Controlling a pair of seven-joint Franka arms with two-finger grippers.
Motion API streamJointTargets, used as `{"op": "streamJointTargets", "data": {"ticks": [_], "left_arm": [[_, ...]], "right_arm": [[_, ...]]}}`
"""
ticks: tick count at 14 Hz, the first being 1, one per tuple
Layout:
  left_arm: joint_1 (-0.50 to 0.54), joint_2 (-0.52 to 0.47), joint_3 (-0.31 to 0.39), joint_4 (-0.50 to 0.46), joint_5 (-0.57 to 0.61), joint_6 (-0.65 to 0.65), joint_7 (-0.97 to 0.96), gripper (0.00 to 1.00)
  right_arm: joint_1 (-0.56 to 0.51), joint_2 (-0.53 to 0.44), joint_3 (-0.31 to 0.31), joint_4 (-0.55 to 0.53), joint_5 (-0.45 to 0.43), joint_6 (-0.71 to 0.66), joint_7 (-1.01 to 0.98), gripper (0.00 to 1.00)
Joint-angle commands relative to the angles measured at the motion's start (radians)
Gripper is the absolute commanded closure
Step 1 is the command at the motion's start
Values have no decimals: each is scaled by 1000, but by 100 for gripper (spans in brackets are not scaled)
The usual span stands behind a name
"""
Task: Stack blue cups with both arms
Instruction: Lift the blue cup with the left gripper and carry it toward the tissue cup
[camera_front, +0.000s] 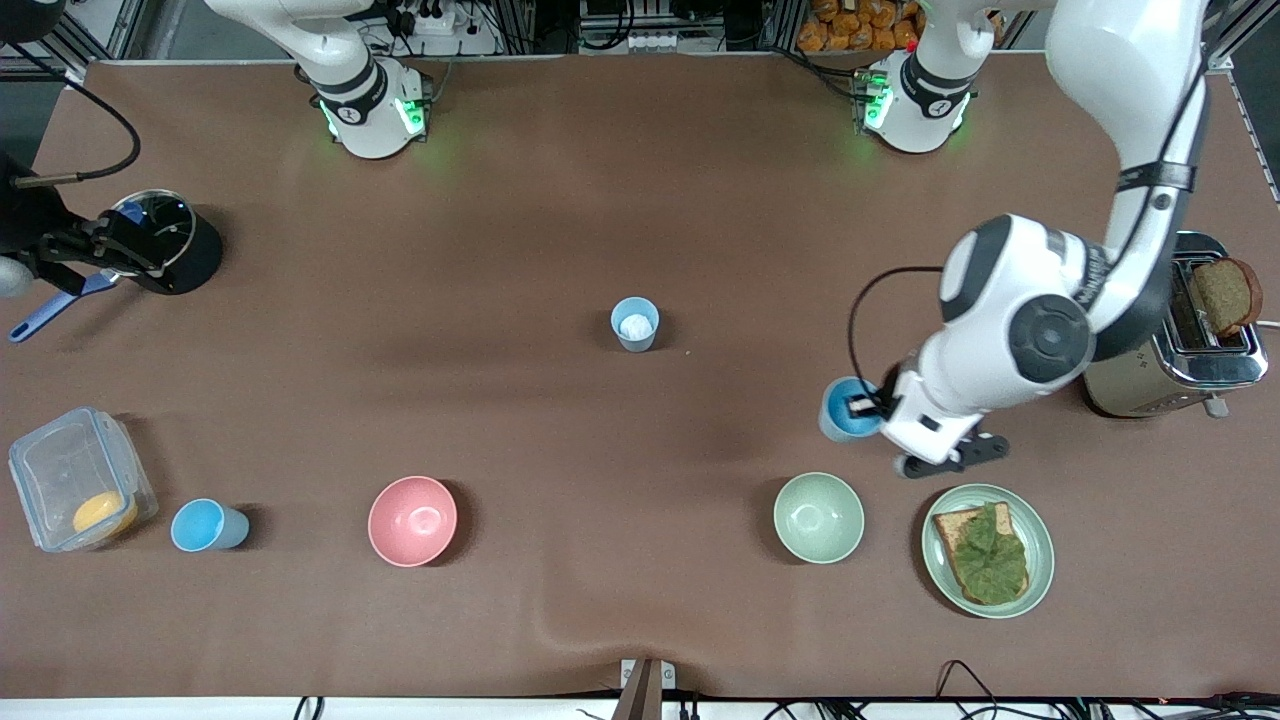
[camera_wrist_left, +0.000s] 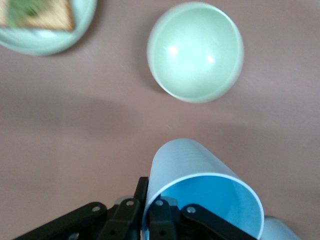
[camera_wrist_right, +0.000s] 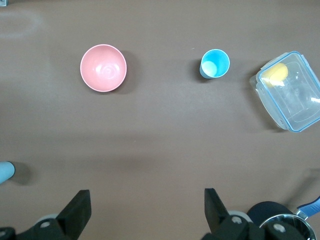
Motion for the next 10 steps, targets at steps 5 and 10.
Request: {"op": "streamJointTargets", "data": {"ticks": [5,10], "left_arm": [[-133,-5,-85,-19,16,-10,-241,100],[-278,40,-85,-25,23,-10,-339,100]], "right_arm": [[11,8,-13,16,17,-12,-13,0],[11,11,-13,13,17,-12,-13,0]]}}
